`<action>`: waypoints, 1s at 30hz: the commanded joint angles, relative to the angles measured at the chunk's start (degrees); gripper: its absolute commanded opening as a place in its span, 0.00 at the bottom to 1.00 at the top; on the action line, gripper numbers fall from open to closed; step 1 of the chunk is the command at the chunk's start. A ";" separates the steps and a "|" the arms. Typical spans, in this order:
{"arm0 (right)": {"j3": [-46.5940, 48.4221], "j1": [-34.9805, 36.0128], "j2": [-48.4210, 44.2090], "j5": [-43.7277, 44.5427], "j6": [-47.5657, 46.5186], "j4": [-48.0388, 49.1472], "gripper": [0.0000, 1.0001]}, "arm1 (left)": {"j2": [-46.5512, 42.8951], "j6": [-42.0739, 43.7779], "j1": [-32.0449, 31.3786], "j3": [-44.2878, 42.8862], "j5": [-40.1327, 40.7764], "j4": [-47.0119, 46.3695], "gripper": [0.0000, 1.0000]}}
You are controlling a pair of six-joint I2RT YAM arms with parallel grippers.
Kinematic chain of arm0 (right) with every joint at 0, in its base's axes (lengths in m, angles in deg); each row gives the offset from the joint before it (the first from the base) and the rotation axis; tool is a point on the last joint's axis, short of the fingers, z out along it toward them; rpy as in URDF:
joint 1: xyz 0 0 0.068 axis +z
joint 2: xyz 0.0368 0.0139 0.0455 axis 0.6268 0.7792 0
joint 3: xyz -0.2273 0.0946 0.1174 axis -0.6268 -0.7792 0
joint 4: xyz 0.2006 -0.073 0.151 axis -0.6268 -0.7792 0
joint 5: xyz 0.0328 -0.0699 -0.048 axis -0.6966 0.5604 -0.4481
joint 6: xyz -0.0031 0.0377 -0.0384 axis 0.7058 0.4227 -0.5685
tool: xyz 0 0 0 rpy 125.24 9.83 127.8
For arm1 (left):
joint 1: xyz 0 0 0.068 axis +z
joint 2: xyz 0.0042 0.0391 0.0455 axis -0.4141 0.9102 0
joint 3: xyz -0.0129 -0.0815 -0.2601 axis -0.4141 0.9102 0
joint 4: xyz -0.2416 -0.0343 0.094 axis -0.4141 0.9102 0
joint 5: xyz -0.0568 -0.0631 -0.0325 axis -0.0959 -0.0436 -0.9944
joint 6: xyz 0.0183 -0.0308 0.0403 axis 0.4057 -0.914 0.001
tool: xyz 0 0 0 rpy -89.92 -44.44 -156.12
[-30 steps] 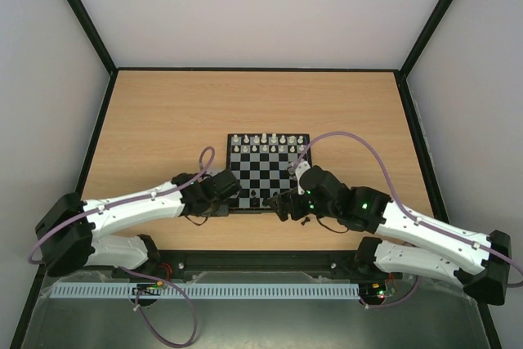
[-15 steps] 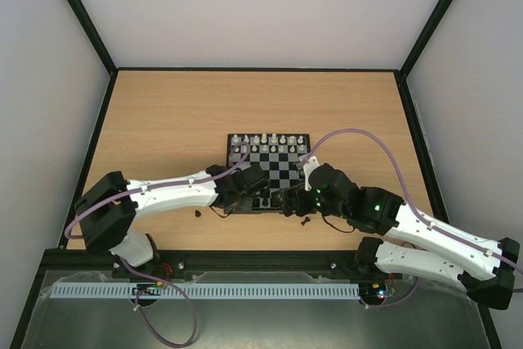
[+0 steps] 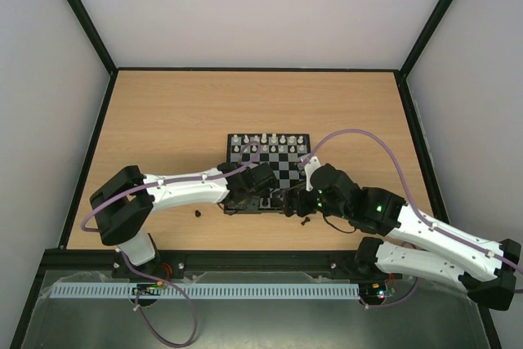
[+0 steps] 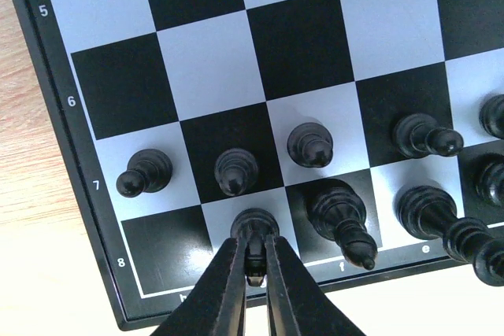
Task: Set up the chess pieces on the board
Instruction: Place the chess piece on the chessboard.
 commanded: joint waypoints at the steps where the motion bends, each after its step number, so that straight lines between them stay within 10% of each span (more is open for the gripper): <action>1: 0.83 -0.20 -0.63 -0.13 -0.93 -1.42 0.89 | 0.63 0.63 -0.33 -0.96 0.19 0.91 0.13; 22: 0.62 -0.23 0.74 0.61 -0.85 -1.01 0.89 | -5.25 -0.85 -1.14 0.28 1.62 3.20 0.23; 30: 0.71 -0.23 1.02 0.46 -0.84 -1.26 0.89 | -11.69 -3.97 -1.43 2.00 4.88 7.80 0.43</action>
